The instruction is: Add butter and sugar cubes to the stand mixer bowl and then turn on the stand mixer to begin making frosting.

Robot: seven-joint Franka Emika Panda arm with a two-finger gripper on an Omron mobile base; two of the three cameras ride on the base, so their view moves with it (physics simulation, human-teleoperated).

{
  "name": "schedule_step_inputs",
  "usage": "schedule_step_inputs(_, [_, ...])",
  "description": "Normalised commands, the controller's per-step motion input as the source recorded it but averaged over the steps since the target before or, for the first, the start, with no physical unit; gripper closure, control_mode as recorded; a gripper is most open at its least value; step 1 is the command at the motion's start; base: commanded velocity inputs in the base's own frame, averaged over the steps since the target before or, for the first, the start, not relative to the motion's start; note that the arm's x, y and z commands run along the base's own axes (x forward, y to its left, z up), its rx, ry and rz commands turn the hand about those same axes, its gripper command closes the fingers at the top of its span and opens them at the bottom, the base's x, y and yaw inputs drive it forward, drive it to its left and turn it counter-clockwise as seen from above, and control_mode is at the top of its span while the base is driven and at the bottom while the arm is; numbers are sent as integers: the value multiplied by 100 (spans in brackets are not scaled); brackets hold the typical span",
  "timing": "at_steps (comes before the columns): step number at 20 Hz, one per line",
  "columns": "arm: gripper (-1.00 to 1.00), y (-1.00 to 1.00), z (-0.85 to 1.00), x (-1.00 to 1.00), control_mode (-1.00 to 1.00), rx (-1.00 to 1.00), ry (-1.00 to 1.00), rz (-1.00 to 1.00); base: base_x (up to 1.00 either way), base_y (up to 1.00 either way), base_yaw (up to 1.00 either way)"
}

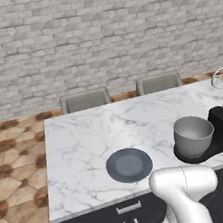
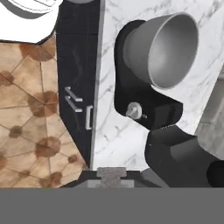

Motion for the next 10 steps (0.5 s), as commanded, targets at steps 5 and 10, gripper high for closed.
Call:
schedule_step_inputs(5, [100, 68, 56, 8, -100, -30, 23, 0, 0, 0, 0])
schedule_step_inputs(10, [100, 64, 26, 11, -100, -20, 21, 0, 0, 0, 0])
